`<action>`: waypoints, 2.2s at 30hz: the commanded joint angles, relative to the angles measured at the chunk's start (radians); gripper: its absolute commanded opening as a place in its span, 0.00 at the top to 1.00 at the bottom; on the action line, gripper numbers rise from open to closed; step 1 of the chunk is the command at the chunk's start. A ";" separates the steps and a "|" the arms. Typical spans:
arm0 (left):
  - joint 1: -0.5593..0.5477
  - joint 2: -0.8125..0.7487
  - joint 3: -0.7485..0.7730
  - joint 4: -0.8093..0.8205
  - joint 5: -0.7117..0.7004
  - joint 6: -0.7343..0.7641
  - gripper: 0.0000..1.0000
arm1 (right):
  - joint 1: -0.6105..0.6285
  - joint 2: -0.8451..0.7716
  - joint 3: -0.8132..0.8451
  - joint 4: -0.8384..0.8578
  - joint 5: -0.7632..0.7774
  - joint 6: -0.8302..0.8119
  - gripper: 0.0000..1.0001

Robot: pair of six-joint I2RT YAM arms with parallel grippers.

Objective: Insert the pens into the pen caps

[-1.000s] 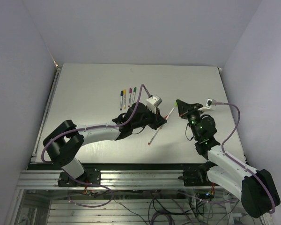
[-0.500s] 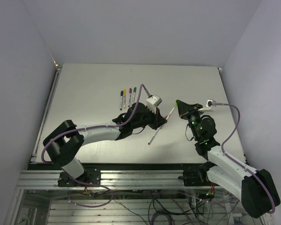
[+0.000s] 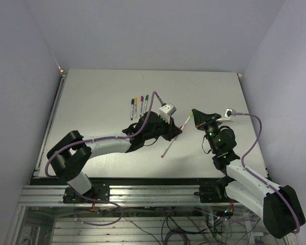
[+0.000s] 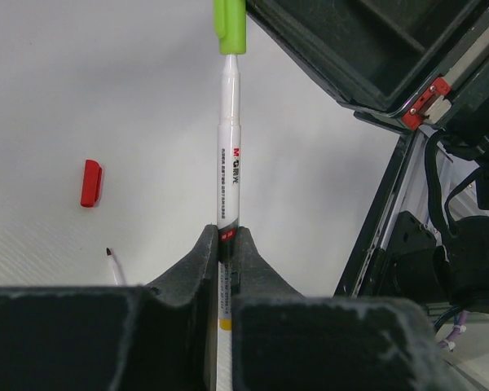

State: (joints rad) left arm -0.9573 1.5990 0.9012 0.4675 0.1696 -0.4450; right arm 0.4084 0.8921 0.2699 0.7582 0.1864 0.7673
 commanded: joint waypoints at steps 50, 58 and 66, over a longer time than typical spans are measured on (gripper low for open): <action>0.020 -0.041 0.026 0.220 -0.029 -0.015 0.93 | 0.017 0.114 0.000 -0.064 -0.337 -0.113 1.00; 0.053 -0.061 0.058 0.249 -0.053 0.005 0.93 | 0.042 0.137 0.034 -0.150 -0.331 -0.160 1.00; 0.071 -0.069 0.091 0.296 -0.060 0.004 0.93 | 0.079 0.192 0.053 -0.199 -0.287 -0.188 1.00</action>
State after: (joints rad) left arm -0.9138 1.6039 0.8780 0.5087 0.1406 -0.4641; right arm 0.4515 1.0378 0.3462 0.7547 -0.0399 0.6125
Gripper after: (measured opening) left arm 0.127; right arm 0.051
